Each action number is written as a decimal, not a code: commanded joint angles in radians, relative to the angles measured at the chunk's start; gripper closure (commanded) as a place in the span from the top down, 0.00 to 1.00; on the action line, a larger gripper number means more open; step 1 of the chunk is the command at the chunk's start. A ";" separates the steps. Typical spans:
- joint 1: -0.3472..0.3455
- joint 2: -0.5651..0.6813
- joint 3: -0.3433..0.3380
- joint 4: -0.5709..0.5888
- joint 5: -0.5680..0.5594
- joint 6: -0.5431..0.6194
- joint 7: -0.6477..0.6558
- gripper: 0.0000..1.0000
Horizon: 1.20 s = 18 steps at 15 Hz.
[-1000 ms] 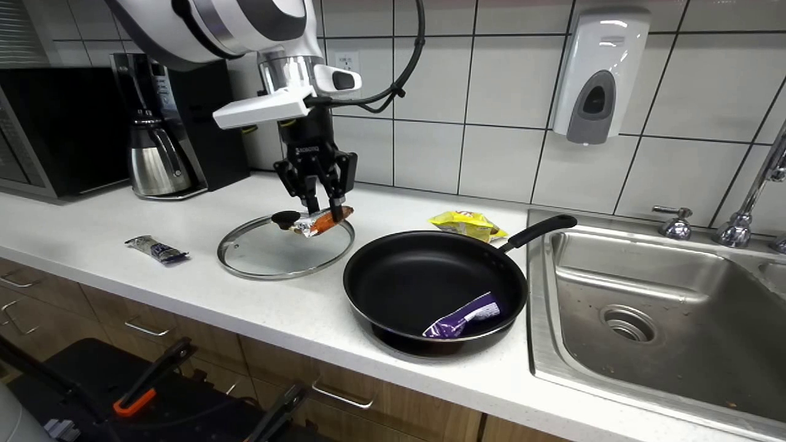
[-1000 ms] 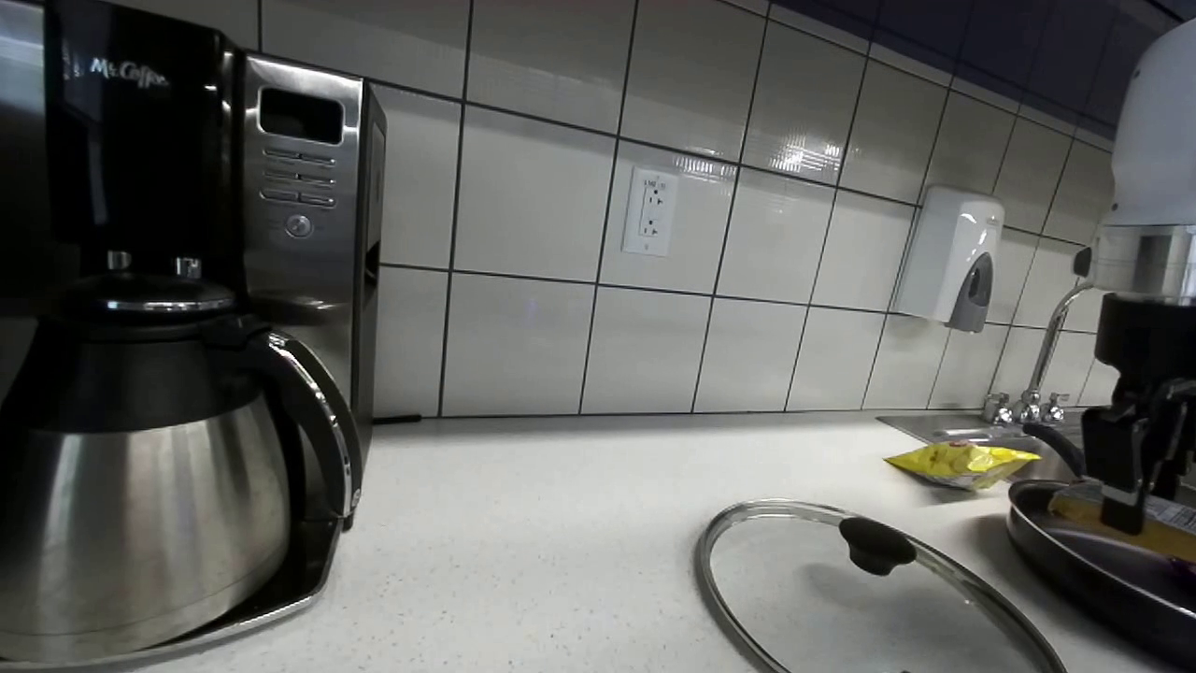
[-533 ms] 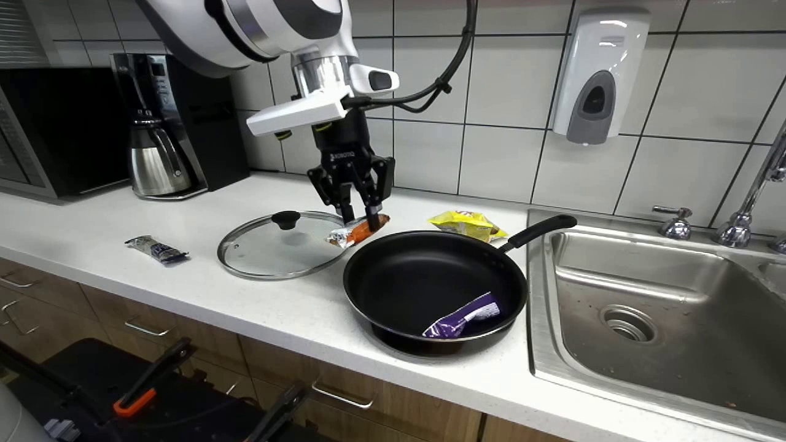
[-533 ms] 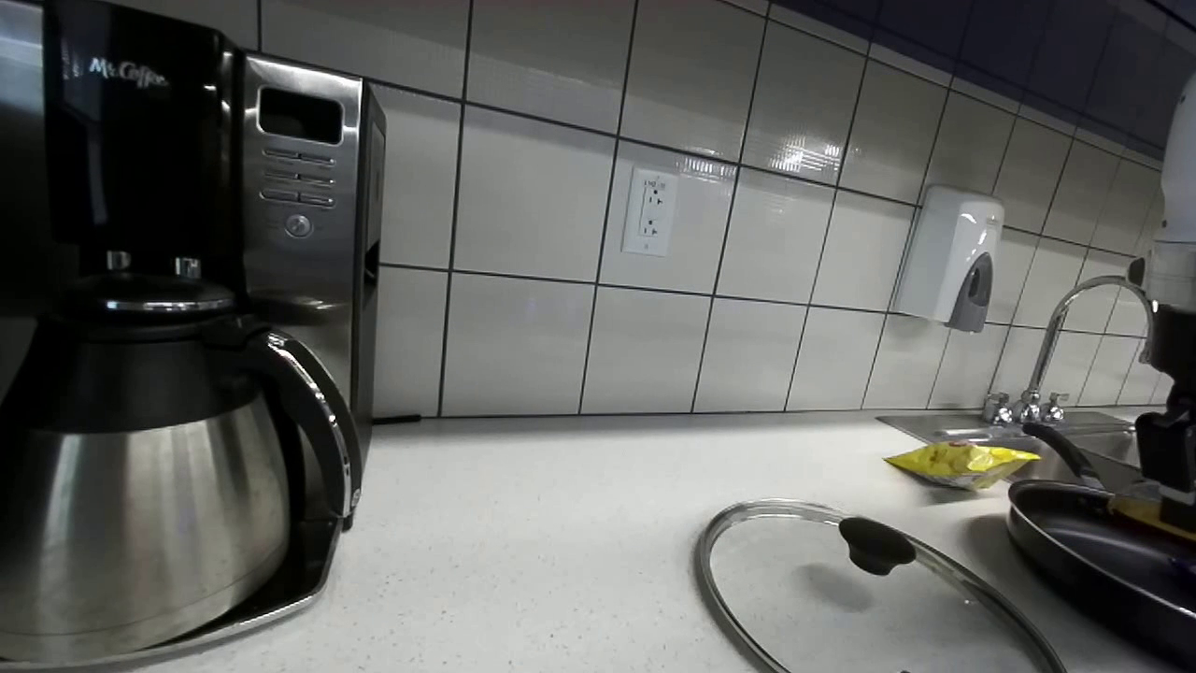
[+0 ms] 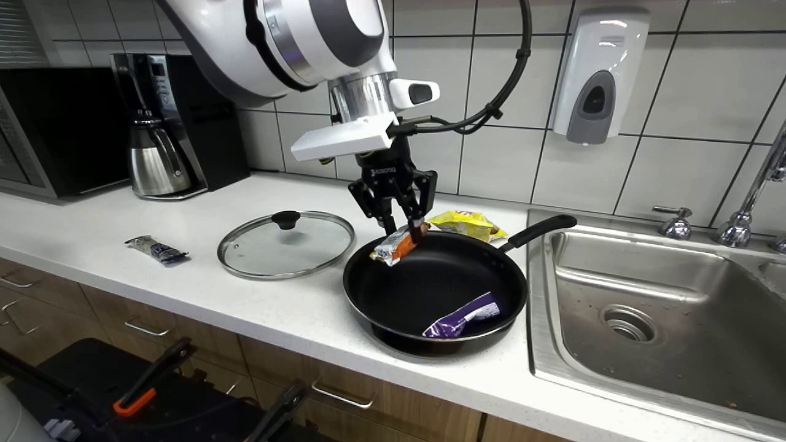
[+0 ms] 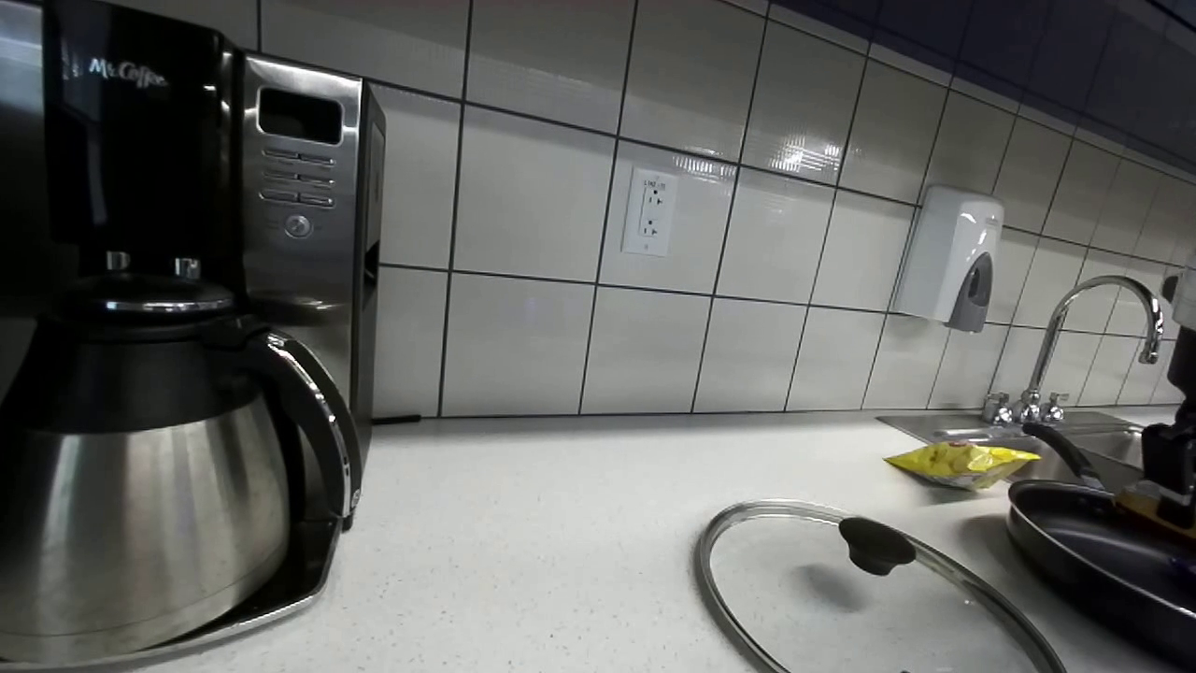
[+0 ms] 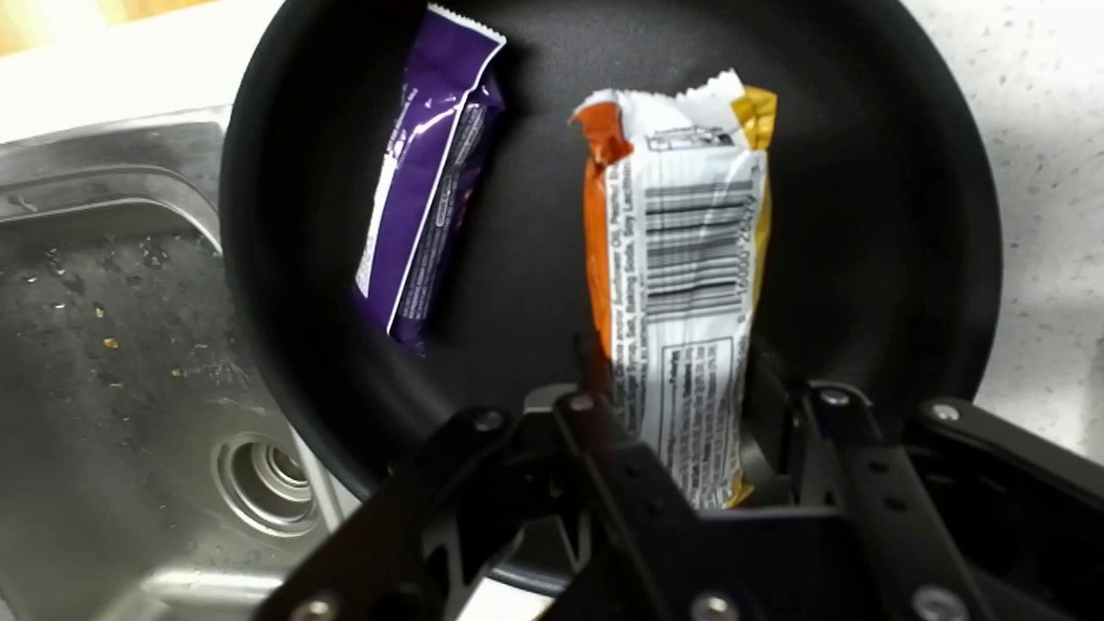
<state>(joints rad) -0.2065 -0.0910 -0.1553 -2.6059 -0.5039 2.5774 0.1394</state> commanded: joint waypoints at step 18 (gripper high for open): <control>0.077 -0.059 0.072 -0.024 -0.244 0.037 0.380 1.00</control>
<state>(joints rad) -0.1585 -0.0730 -0.1413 -2.6055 -0.7264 2.6734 0.4452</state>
